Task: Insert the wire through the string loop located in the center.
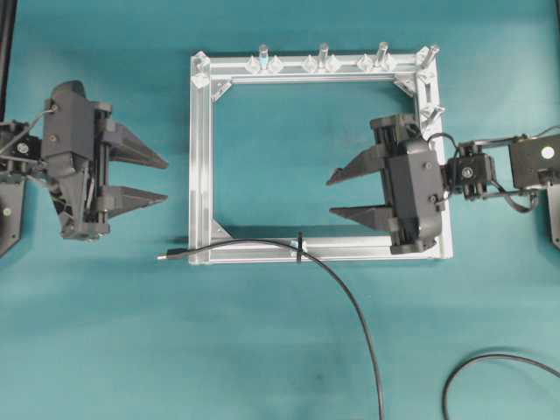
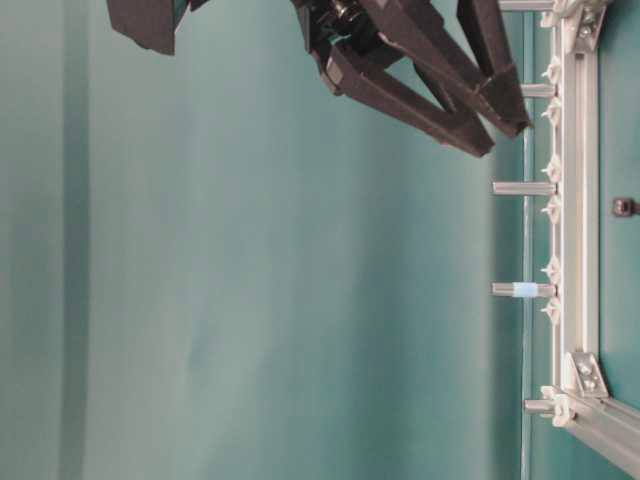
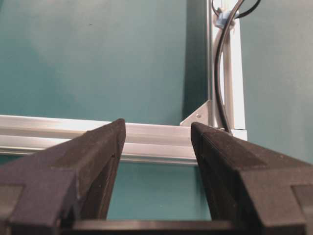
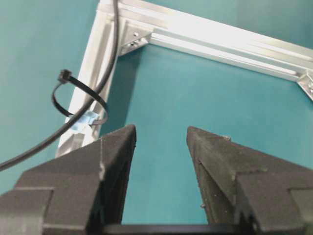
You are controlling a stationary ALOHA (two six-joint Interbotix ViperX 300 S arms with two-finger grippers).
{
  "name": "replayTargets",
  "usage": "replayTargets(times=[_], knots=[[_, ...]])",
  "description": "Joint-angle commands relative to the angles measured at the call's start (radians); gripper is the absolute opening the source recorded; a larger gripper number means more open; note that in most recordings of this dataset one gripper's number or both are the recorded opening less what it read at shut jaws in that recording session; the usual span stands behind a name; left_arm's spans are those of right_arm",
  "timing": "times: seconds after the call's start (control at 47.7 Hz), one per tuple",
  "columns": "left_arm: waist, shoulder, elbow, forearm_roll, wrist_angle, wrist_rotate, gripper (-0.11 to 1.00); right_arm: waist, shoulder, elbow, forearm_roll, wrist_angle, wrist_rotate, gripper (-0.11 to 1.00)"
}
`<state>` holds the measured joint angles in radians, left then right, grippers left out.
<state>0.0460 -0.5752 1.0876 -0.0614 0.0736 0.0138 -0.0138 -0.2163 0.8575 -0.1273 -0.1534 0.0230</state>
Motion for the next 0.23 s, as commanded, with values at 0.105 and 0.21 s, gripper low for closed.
replayTargets(times=[0.105, 0.21], knots=[[0.014, -0.032, 0.003, 0.003, -0.005, 0.009, 0.57, -0.012, -0.021, -0.005, 0.0, -0.003, 0.002, 0.51], [0.017, -0.041, 0.008, 0.002, -0.005, 0.008, 0.57, -0.014, -0.021, -0.002, 0.0, -0.003, 0.002, 0.51]])
